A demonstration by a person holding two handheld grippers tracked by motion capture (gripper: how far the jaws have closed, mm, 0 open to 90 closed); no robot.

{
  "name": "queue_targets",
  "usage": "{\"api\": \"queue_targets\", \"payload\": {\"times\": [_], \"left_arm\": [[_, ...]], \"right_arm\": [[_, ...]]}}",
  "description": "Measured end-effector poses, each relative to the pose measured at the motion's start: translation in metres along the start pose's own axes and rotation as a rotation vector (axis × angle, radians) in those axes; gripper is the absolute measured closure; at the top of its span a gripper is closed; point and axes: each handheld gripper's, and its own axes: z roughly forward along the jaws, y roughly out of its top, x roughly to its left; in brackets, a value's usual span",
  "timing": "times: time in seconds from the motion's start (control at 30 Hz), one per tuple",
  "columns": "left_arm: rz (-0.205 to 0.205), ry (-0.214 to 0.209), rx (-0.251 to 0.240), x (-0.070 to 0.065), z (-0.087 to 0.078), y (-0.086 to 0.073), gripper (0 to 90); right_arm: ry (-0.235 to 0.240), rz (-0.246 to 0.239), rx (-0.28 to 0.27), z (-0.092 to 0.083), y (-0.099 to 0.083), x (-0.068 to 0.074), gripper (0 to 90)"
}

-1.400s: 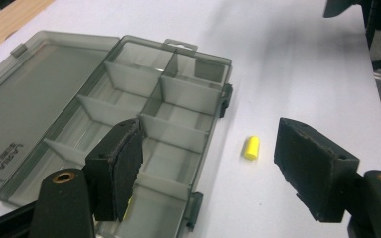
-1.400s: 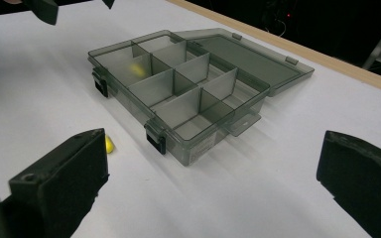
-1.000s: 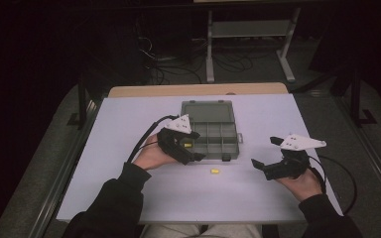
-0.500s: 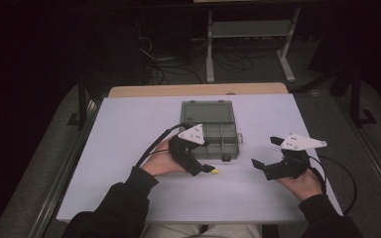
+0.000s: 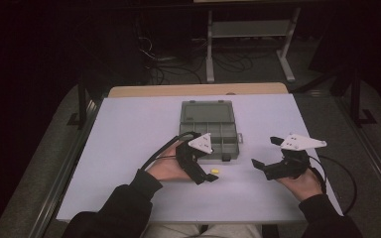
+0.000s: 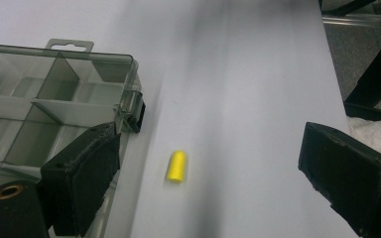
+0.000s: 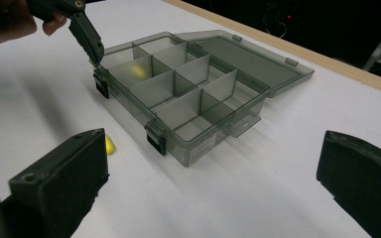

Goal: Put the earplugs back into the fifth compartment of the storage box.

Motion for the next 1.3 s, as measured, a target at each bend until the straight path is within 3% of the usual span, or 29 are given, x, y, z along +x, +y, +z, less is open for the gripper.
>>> {"api": "queue_targets", "payload": {"times": [0.33,0.83,1.2,1.3], "left_arm": [[0.014,-0.021,0.051,-0.003,0.017,-0.002,9.5],[-0.023,-0.019,0.106,0.008,0.034,-0.014,10.8],[-0.022,-0.041,0.137,0.013,0.044,-0.017,23.2],[-0.04,-0.055,0.123,0.016,0.046,-0.02,24.9]], "right_arm": [[0.003,-0.004,0.0,0.0,0.0,0.0,0.0],[0.004,-0.007,0.0,0.0,0.0,0.001,0.0],[0.006,-0.006,-0.002,0.0,0.0,0.001,0.0],[0.006,-0.006,-0.002,0.0,0.0,0.001,0.0]]}}
